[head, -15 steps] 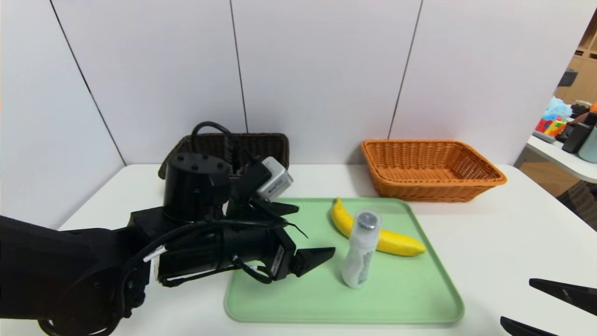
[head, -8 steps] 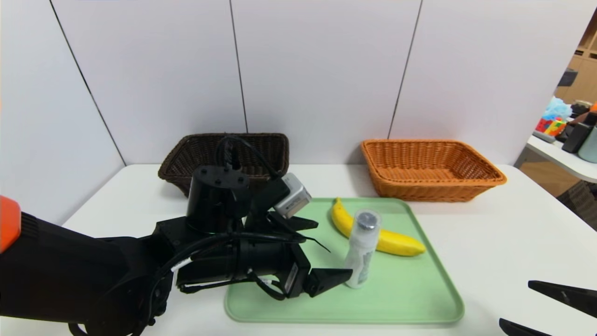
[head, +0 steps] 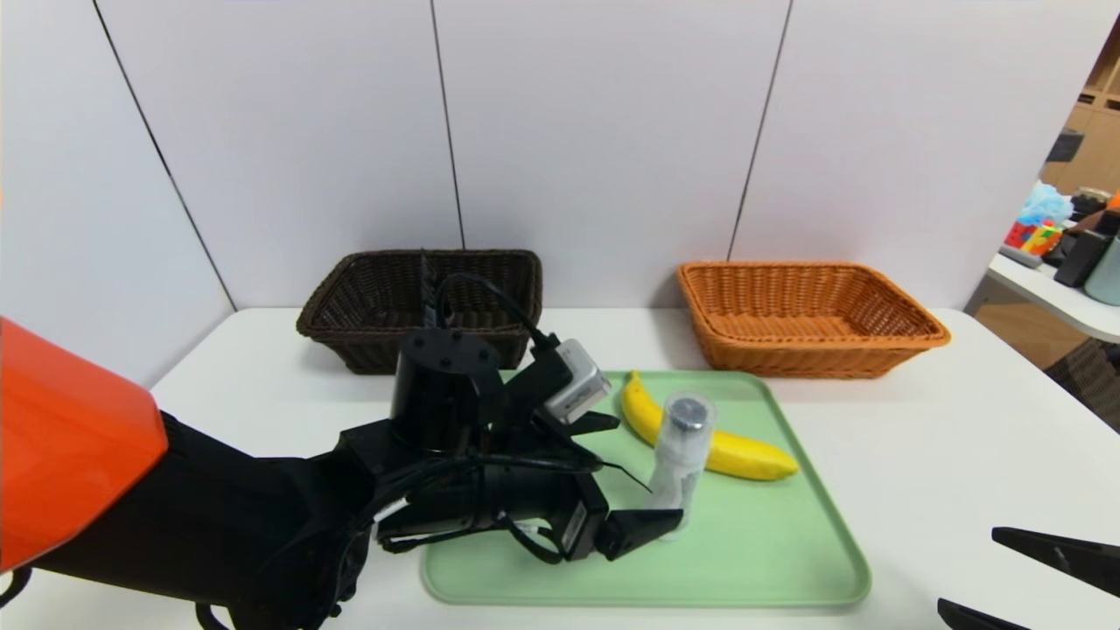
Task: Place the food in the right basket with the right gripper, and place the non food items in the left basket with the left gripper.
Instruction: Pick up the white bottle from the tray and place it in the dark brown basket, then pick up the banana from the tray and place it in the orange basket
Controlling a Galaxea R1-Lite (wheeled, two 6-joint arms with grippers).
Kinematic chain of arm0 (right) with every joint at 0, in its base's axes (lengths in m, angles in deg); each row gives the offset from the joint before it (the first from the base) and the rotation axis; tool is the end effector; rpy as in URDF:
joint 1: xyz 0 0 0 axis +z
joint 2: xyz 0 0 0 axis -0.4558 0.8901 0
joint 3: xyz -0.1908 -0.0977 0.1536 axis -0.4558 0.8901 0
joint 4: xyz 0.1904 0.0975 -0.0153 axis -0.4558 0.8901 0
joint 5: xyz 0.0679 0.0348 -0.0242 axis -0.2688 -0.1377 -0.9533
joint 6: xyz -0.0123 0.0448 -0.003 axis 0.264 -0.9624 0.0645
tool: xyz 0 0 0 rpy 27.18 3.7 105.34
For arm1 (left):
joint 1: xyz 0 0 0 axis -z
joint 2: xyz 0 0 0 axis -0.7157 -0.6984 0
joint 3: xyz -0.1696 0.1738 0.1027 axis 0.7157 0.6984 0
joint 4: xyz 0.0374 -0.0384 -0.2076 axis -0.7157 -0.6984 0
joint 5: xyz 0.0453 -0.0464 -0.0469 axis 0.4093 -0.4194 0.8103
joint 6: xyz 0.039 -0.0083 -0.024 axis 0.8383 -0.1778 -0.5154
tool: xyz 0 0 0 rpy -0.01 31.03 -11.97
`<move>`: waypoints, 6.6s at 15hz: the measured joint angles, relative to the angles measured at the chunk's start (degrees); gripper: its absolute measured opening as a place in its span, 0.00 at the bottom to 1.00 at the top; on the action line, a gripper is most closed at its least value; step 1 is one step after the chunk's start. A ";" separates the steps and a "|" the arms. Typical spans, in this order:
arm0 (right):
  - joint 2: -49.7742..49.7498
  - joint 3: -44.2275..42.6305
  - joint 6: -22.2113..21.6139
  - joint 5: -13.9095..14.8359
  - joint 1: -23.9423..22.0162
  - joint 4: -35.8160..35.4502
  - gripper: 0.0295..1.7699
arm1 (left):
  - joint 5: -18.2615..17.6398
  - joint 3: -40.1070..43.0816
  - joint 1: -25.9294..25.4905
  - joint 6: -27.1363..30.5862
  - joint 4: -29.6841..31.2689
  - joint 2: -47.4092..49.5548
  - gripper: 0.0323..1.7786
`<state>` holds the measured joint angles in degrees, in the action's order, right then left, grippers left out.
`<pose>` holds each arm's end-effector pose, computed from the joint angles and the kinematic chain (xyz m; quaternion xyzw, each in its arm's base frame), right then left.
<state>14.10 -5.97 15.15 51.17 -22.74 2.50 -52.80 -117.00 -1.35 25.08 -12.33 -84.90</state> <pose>0.1443 0.0319 0.0982 0.0045 0.2273 0.2686 0.9360 0.2397 -0.2613 0.0697 0.0676 0.1081 -0.5655 0.8149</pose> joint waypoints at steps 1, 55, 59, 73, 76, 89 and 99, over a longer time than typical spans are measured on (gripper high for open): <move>-0.02 0.00 -0.02 -0.02 0.00 0.00 0.96 | -0.07 -0.37 0.24 0.04 0.88 -0.80 0.95; -0.63 1.27 0.54 -0.07 0.00 0.00 0.96 | 1.19 -30.94 -36.78 -0.13 -8.58 -2.54 0.37; -0.63 1.26 0.59 -0.16 0.00 0.00 0.96 | 1.13 -31.07 -39.53 0.30 -8.35 -5.35 0.37; -0.43 1.65 0.61 -0.13 0.00 0.00 0.96 | 1.79 -30.73 -41.40 0.28 -7.75 -14.47 0.37; -0.40 1.60 0.59 -0.13 0.00 0.00 0.96 | 1.66 -30.83 -41.35 0.30 -7.69 -15.49 0.37; -0.40 1.34 0.56 -0.02 0.00 0.00 0.96 | 1.60 -32.09 -41.35 0.30 -8.00 -16.30 0.37; -0.44 1.32 0.59 -0.11 0.00 0.00 0.96 | 1.72 -31.60 -41.48 0.15 -8.85 -12.76 0.80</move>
<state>13.66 -4.65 15.74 51.06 -22.74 2.50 -51.08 -148.60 -42.83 25.22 -21.18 -97.67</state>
